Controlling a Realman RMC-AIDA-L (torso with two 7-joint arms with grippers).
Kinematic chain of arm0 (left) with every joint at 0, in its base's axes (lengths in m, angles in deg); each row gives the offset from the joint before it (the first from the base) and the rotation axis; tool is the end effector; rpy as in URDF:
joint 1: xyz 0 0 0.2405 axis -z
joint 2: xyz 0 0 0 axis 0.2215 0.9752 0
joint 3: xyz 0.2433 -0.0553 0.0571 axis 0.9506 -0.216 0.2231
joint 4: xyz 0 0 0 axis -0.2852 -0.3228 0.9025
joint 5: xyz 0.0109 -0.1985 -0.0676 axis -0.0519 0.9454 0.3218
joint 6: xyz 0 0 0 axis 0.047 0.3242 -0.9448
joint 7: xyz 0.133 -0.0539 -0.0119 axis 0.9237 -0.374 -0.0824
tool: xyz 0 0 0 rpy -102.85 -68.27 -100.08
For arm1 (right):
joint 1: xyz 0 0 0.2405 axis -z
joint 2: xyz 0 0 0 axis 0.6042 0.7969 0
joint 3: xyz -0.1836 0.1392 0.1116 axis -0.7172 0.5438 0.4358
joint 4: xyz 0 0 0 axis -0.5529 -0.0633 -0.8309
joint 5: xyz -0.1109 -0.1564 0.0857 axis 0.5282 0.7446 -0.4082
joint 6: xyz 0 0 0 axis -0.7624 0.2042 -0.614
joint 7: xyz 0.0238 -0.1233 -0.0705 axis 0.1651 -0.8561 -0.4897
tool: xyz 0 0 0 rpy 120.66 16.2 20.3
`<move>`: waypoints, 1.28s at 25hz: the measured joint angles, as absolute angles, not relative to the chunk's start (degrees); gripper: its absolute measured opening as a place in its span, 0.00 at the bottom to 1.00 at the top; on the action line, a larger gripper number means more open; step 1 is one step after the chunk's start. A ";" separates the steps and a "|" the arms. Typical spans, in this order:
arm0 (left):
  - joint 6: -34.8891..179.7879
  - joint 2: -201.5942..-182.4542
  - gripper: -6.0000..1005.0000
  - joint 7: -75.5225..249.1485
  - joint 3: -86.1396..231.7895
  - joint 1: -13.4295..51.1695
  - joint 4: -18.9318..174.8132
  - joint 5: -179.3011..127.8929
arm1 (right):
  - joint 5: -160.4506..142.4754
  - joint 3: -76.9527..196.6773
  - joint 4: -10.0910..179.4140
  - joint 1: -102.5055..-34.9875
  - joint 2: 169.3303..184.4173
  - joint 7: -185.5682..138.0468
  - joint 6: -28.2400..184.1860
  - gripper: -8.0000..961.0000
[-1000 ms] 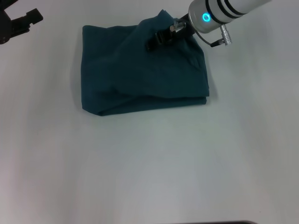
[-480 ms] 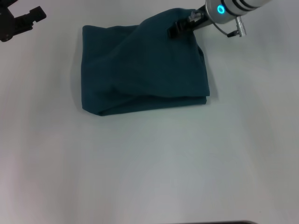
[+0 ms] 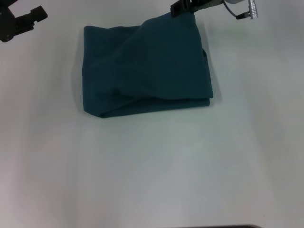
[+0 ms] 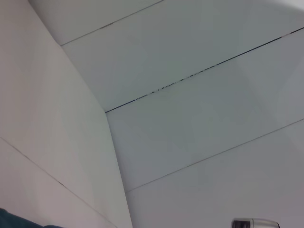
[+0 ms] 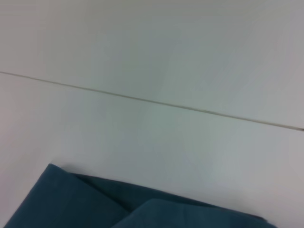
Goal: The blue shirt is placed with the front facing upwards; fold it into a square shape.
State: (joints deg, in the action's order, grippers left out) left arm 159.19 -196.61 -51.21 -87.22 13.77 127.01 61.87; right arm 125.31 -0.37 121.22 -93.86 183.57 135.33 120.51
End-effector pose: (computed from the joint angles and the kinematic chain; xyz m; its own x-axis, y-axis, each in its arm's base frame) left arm -0.2675 0.3325 0.0810 -0.1078 0.7372 0.6670 0.8477 -0.2824 0.4491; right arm 0.1486 0.4683 -0.0361 0.5737 -0.7629 -0.2980 -0.7715 -0.3811 -0.5095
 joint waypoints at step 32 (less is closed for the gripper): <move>159.40 -196.78 0.96 -51.15 -87.09 14.26 126.99 61.87 | 121.97 -5.90 122.76 -92.11 183.51 135.42 117.55 0.59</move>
